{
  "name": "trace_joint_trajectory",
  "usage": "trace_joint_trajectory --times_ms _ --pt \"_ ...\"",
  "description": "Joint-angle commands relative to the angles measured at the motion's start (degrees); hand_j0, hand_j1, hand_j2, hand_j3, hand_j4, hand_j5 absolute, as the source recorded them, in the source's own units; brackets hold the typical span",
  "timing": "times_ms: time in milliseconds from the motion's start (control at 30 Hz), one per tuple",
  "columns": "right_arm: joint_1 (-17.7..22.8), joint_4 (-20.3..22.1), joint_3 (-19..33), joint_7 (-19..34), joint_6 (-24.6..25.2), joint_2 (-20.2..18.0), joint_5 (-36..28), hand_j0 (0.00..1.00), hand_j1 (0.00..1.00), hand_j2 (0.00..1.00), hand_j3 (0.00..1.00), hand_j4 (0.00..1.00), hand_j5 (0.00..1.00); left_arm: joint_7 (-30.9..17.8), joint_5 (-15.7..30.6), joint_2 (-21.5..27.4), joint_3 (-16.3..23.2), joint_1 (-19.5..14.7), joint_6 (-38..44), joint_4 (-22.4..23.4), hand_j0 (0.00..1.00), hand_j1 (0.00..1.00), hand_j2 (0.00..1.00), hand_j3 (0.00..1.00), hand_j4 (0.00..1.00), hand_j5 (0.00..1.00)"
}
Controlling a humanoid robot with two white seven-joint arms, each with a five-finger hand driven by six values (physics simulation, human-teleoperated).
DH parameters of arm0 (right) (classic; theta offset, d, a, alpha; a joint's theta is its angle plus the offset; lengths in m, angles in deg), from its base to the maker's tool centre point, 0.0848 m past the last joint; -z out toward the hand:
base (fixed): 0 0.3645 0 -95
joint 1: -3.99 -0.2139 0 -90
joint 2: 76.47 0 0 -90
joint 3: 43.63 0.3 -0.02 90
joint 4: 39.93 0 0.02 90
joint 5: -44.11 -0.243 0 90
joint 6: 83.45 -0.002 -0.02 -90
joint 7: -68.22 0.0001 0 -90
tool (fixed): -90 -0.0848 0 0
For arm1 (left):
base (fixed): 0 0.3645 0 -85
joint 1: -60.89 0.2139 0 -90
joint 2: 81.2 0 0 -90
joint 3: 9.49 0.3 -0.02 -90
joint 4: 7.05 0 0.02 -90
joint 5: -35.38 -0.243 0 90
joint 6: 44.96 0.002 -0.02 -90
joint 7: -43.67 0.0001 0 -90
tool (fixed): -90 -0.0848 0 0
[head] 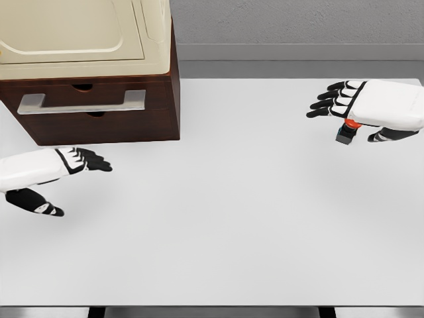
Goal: Open the cabinet drawer with left arm, and place a switch into the drawer with right arm
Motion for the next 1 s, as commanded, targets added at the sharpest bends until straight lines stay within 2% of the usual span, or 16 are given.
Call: trace_joint_trajectory --times_ms 0,100,133,167,233,267,333,400,433,467,500,600,667,733,800,967 --pt "0.0 0.1 0.0 0.0 0.2 -0.1 -0.3 1.00 1.00 1.00 1.00 1.00 1.00 0.2 0.6 0.5 0.1 0.0 0.1 -0.2 1.00 1.00 1.00 1.00 1.00 1.00" --pt "-0.4 0.1 0.0 0.0 0.2 -0.1 -0.3 1.00 1.00 1.00 1.00 1.00 1.00 0.2 2.6 0.8 1.1 -0.4 0.1 -0.2 1.00 1.00 1.00 1.00 1.00 1.00" --pt "-0.4 0.1 0.0 0.0 0.2 -0.2 -0.3 1.00 1.00 1.00 1.00 1.00 1.00 0.1 6.4 2.3 3.8 -2.2 0.1 -0.2 1.00 1.00 1.00 1.00 1.00 1.00" --pt "-0.4 -0.5 0.1 0.0 0.2 -0.9 -0.4 1.00 1.00 1.00 1.00 1.00 1.00 -0.2 12.2 3.4 6.3 -3.6 0.1 -0.2 1.00 1.00 1.00 1.00 1.00 1.00" --pt "-2.5 -2.1 0.0 0.0 0.2 -2.3 -0.4 1.00 1.00 1.00 1.00 1.00 1.00 -0.6 14.8 3.6 6.6 -5.6 0.1 -0.2 1.00 1.00 1.00 1.00 1.00 1.00" --pt "-2.0 -2.1 -2.7 0.0 0.2 -3.2 0.0 1.00 1.00 1.00 1.00 1.00 1.00 -1.3 16.8 4.1 6.9 -6.0 0.1 -0.2 1.00 1.00 1.00 1.00 1.00 1.00" --pt "-2.5 -2.0 -3.7 0.0 0.2 -3.4 0.1 1.00 1.00 1.00 1.00 1.00 1.00 -1.5 16.9 4.3 6.9 -7.8 0.1 -0.3 1.00 1.00 1.00 1.00 1.00 1.00" --pt "-2.6 -2.1 -3.6 0.0 0.2 -3.3 -0.1 1.00 1.00 1.00 1.00 1.00 1.00 -1.9 19.2 3.5 6.9 -10.3 0.1 -0.3 1.00 1.00 1.00 1.00 1.00 1.00" --pt "-3.0 -3.1 -3.6 0.0 0.2 -3.3 -0.1 1.00 1.00 1.00 1.00 1.00 1.00 -2.2 21.0 1.7 6.9 -12.7 0.1 -0.3 1.00 1.00 1.00 1.00 1.00 1.00" --pt "-3.1 -3.5 -3.7 0.0 0.2 -3.2 0.0 1.00 1.00 1.00 1.00 1.00 1.00 -4.0 21.0 1.4 6.9 -14.3 0.1 -0.3 1.00 1.00 1.00 1.00 1.00 1.00" --pt "-3.2 -3.6 -3.6 0.0 0.2 -3.1 -0.2 1.00 1.00 1.00 1.00 1.00 1.00 -4.6 20.8 1.8 6.9 -15.0 0.1 -0.2 0.90 0.90 0.90 0.90 0.90 0.90" --pt "-5.5 -7.3 -3.8 0.0 0.2 -1.9 -0.2 1.00 1.00 1.00 1.00 1.00 1.00 -3.3 20.7 2.1 6.9 -15.8 1.0 -0.2 0.93 0.93 0.93 0.93 0.93 0.93" --pt "-7.6 -9.3 -4.1 0.0 0.2 -0.3 -0.2 1.00 1.00 1.00 1.00 1.00 1.00 -3.5 21.7 1.8 6.9 -16.2 7.5 -0.2 0.95 0.95 0.95 0.95 0.95 0.95" --pt "-11.6 -12.3 -9.5 0.0 0.2 0.4 -0.2 1.00 1.00 1.00 1.00 1.00 1.00 -3.9 23.0 1.3 6.9 -18.0 19.1 -0.3 0.95 0.95 0.95 0.95 0.95 0.95" --pt "-16.0 -17.2 -14.3 0.0 0.2 2.0 -0.3 1.00 1.00 1.00 1.00 1.00 1.00 -4.0 23.3 1.2 6.8 -18.8 22.9 -0.3 0.95 0.95 0.95 0.95 0.95 0.95" --pt "-16.4 -19.0 -14.8 0.0 0.2 2.2 0.0 1.00 1.00 1.00 1.00 1.00 1.00 -6.4 23.2 0.4 6.8 -19.2 26.9 -0.3 0.96 0.96 0.96 0.96 0.96 0.96"
